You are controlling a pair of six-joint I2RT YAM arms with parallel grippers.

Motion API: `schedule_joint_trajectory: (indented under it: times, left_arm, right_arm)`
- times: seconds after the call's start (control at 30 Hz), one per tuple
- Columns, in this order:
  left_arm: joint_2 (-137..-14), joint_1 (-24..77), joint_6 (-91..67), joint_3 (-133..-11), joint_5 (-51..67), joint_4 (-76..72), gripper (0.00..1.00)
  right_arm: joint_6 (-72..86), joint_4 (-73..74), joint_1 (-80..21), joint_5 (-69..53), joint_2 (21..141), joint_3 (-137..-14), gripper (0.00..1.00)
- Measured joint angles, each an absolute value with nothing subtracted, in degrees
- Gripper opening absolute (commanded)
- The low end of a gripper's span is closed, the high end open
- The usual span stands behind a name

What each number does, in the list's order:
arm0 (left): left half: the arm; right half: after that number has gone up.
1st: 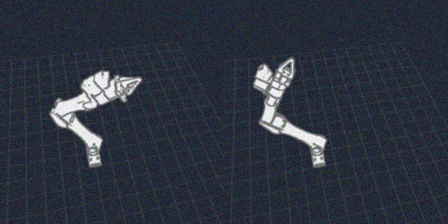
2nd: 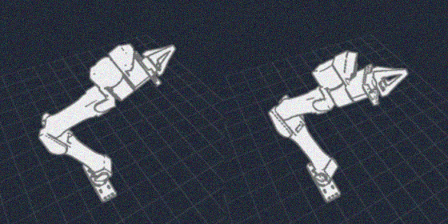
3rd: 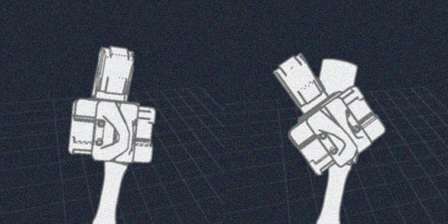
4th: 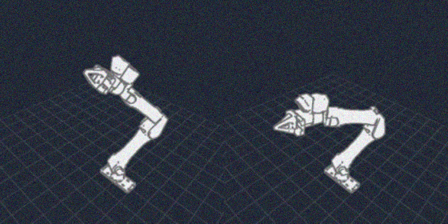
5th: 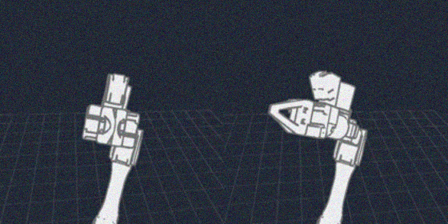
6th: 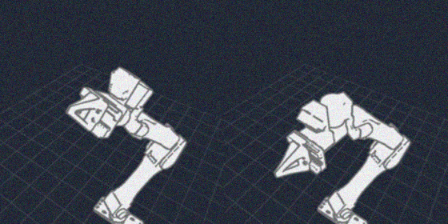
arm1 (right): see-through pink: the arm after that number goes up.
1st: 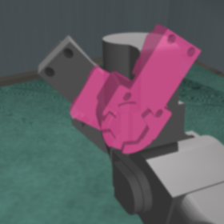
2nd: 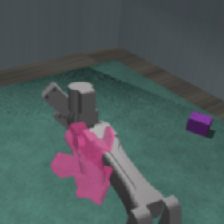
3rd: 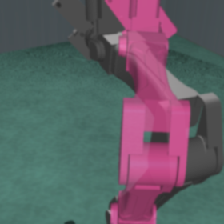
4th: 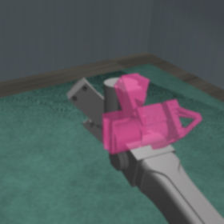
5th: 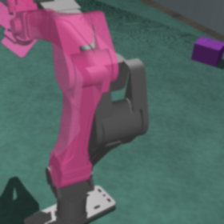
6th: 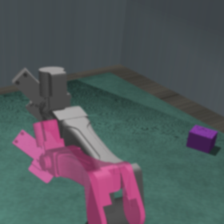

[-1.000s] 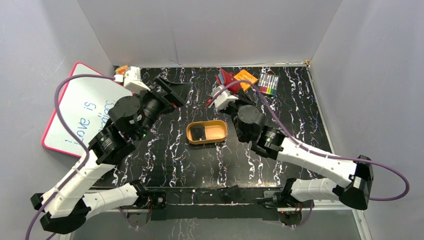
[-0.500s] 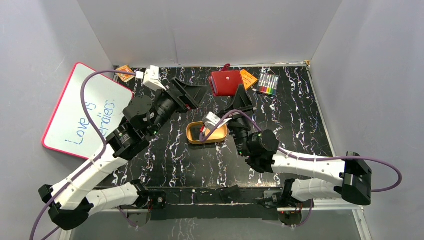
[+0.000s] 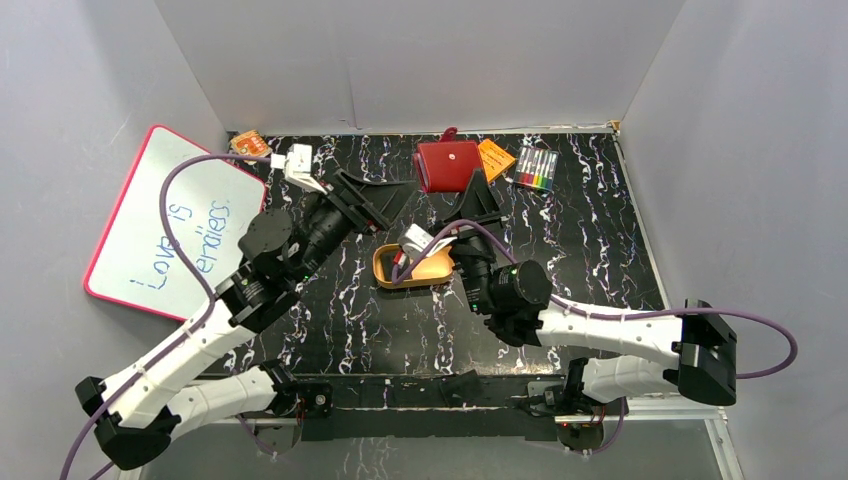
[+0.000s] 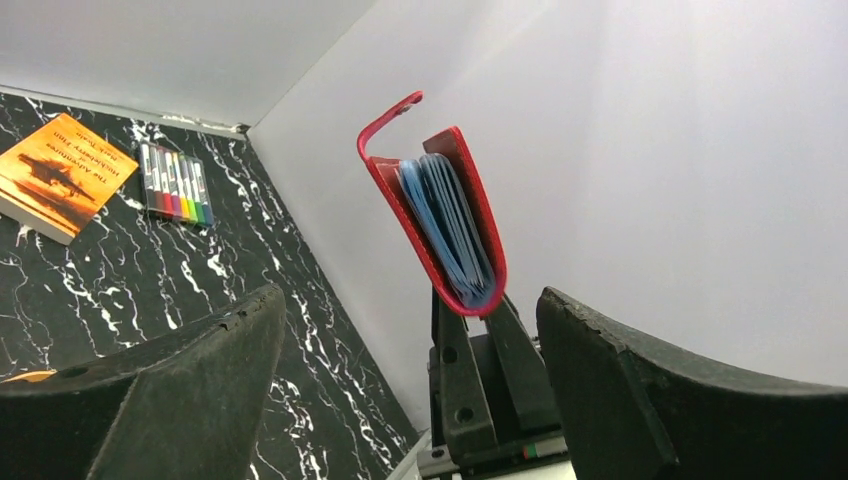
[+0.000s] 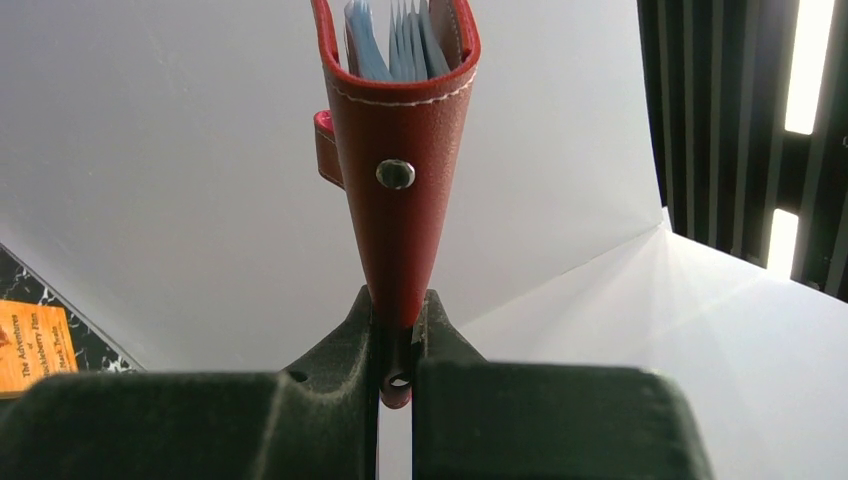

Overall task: Put the credit cards into the card holder
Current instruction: Close the card holder at the center of the board.

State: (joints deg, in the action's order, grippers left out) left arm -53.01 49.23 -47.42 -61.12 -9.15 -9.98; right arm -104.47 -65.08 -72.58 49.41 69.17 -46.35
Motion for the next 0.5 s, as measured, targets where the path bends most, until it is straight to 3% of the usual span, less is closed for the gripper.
schedule_joint_trajectory:
  times: [0.23,0.5]
  left_arm:
    - [-48.7,49.2,-47.0,-59.6,-10.7,-11.6,0.93]
    - [-54.5,49.2,-46.8,-61.5,-8.5,-12.9,0.93]
  right_arm:
    - [-102.3,-60.7,-72.8,52.8,69.2,-48.8,0.0]
    - [-102.2,-59.1,-74.4,54.9,71.9,-51.7,0.0]
